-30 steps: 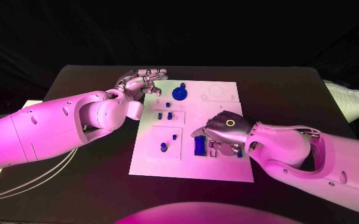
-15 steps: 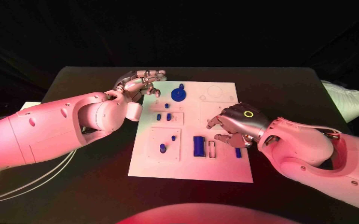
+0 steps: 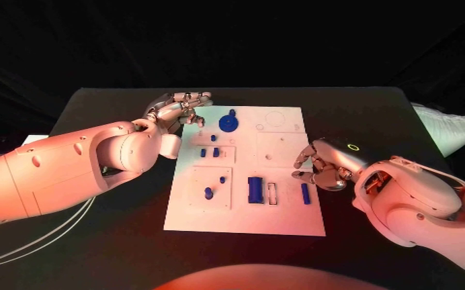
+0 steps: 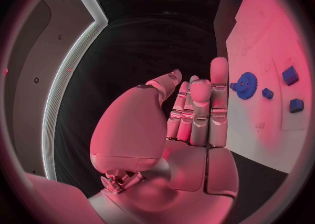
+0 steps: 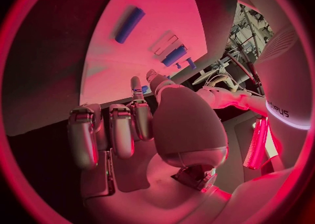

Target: Assemble the parts on the task board

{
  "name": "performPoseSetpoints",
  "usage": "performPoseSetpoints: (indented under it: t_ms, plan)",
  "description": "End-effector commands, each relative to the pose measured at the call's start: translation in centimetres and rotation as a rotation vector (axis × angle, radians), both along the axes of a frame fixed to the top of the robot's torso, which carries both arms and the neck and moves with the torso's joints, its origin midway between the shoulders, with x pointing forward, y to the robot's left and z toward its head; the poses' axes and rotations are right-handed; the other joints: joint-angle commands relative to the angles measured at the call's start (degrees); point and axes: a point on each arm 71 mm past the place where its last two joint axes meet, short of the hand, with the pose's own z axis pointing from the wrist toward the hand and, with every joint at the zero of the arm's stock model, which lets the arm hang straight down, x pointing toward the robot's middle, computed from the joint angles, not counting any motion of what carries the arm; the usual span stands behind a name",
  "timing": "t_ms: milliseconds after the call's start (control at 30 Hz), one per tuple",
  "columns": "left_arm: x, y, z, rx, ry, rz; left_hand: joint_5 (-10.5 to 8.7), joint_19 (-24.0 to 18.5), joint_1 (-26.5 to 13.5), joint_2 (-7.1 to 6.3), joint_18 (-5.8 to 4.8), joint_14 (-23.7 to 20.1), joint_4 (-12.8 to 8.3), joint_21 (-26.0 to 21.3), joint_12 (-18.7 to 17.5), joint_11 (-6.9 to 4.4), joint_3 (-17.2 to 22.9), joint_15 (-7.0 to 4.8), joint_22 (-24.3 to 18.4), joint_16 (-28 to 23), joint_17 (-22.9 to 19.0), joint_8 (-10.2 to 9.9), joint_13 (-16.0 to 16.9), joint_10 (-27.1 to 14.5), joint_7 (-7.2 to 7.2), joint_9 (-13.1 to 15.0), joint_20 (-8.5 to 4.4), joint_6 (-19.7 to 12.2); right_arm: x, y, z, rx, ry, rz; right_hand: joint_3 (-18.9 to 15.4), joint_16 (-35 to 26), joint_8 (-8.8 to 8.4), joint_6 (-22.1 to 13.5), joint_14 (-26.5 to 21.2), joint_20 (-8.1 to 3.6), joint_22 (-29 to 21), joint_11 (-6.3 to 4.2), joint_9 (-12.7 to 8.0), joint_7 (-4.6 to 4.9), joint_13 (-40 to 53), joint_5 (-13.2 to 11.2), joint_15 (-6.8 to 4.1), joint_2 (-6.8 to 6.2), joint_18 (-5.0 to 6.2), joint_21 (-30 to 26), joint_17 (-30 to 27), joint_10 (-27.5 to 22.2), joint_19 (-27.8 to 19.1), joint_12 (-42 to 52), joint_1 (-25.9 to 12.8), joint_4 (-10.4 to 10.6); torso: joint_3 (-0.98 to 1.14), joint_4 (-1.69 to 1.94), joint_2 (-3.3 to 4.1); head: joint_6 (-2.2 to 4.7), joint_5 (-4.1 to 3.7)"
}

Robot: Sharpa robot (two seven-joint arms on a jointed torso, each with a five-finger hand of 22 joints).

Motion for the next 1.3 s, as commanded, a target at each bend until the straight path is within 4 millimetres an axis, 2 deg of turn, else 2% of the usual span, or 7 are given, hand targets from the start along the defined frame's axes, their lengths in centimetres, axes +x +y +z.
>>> performPoseSetpoints:
  t_ms: [33, 133, 300, 400, 833, 1200, 1300]
  plan:
    - [-0.1, -0.2, 0.1, -0.008, -0.008, -0.016, 0.39, -0.4, 0.0, 0.39, 0.73, -0.5, 0.1, -0.1, 0.3, -0.11, -0.3, -0.12, -0.1, 0.0, -0.1, 0.3, -0.1, -0.3, 0.08, 0.0, 0.01, -0.4, -0.3, -1.4, -0.8, 0.006, 0.113, -0.171, -0.4, -0.4, -0.43, -0.6, 5.5, 0.27, 15.1, 0.38, -0.1, 0.04, 5.0, 0.4, -0.02, -0.09, -0.37, 0.2, 12.7, 0.0, 6.0, -0.5, -1.0, 0.9, -0.02, -0.07, 0.03, 0.02, -0.44]
    - [-0.1, -0.2, 0.1, -0.007, -0.008, -0.017, 0.39, -0.4, 0.0, 0.39, 0.73, -0.5, 0.1, -0.1, 0.3, -0.11, -0.3, -0.12, -0.1, 0.0, -0.1, 0.3, -0.1, -0.3, 0.08, 0.0, 0.01, -0.4, -0.8, -2.1, -1.3, -0.013, 0.149, -0.218, -1.7, -0.5, -0.84, -0.9, 5.5, 0.42, 15.0, 0.55, -0.1, 0.18, 4.8, 2.7, 0.11, -0.7, -0.36, 0.2, 12.6, 0.0, 6.0, -0.8, -2.4, 2.7, -0.01, -0.15, 0.04, 0.05, -0.87]
    - [-0.2, -0.2, 0.1, -0.005, -0.01, -0.019, 0.39, -0.4, 0.0, 0.39, 0.73, -0.5, 0.1, -0.1, 0.3, -0.11, -0.3, -0.12, -0.1, 0.0, -0.1, 0.3, -0.1, -0.3, 0.08, 0.0, 0.01, -0.4, -1.4, -2.7, -2.3, -0.038, 0.192, -0.271, -6.2, -0.6, -1.26, -0.8, 5.5, 0.36, 15.0, 0.46, 0.1, 0.03, 4.7, 11.0, 0.05, -1.83, -0.34, 0.1, 12.4, 0.0, 5.9, -1.3, -4.2, 5.5, -0.01, -0.29, 0.05, 0.12, -1.43]
    - [-0.2, -0.2, 0.1, -0.005, -0.011, -0.02, 0.39, -0.4, 0.0, 0.39, 0.73, -0.5, 0.1, -0.1, 0.3, -0.11, -0.3, -0.12, -0.1, 0.0, -0.1, 0.3, -0.1, -0.3, 0.08, 0.0, 0.01, -0.4, -1.7, -2.7, -2.8, -0.05, 0.212, -0.284, -8.2, -0.7, -1.38, -0.8, 5.4, 0.32, 15.0, 0.4, 0.2, -0.01, 4.7, 12.4, 0.0, -1.79, -0.34, 0.1, 12.4, 0.0, 5.9, -1.4, -4.8, 6.6, 0.03, -0.15, 0.02, 0.04, -1.69]
    - [-0.2, -0.1, 0.1, -0.003, -0.01, -0.018, 0.39, -0.4, 0.0, 0.39, 0.73, -0.5, 0.1, -0.1, 0.3, -0.11, -0.3, -0.12, -0.1, 0.0, -0.1, 0.3, -0.1, -0.3, 0.08, 0.0, 0.01, -0.4, -2.0, -2.0, -4.0, -0.091, 0.234, -0.267, -12.7, -0.7, -1.01, 0.3, 5.5, 0.1, 15.0, 0.04, 1.0, -0.44, 4.9, 11.2, -0.28, -1.08, -0.34, 0.1, 12.4, 0.1, 5.9, -1.6, -3.7, 6.7, 0.03, -0.17, 0.04, -0.02, -1.72]
    - [-0.2, 0.0, 0.1, -0.002, -0.009, -0.018, 0.39, -0.4, 0.0, 0.39, 0.73, -0.5, 0.1, -0.1, 0.3, -0.11, -0.3, -0.12, -0.1, 0.0, -0.1, 0.3, -0.1, -0.3, 0.08, 0.0, 0.01, -0.4, -2.0, -1.0, -4.4, -0.141, 0.19, -0.216, -14.6, -0.6, -0.56, 0.9, 5.5, -0.16, 15.1, -0.22, 2.4, -0.67, 5.2, 8.7, -0.55, -0.07, -0.37, 0.2, 12.6, 0.2, 6.0, -1.6, 3.4, 4.1, -0.05, 0.04, 0.02, -0.19, -1.59]
    - [-0.2, 0.0, 0.1, -0.003, -0.009, -0.018, 0.39, -0.4, 0.0, 0.39, 0.73, -0.5, 0.1, -0.1, 0.3, -0.11, -0.3, -0.12, -0.1, 0.0, -0.1, 0.3, -0.1, -0.3, 0.08, 0.0, 0.01, -0.4, -2.0, -0.8, -4.5, -0.184, 0.165, -0.19, -14.4, -0.5, -0.54, 0.9, 5.5, -0.21, 15.1, -0.23, 2.7, -0.66, 5.2, 6.0, -0.57, 0.6, -0.37, 0.2, 12.7, 0.2, 6.0, -1.6, 6.1, 2.6, -0.06, 0.12, 0.03, -0.22, -1.64]
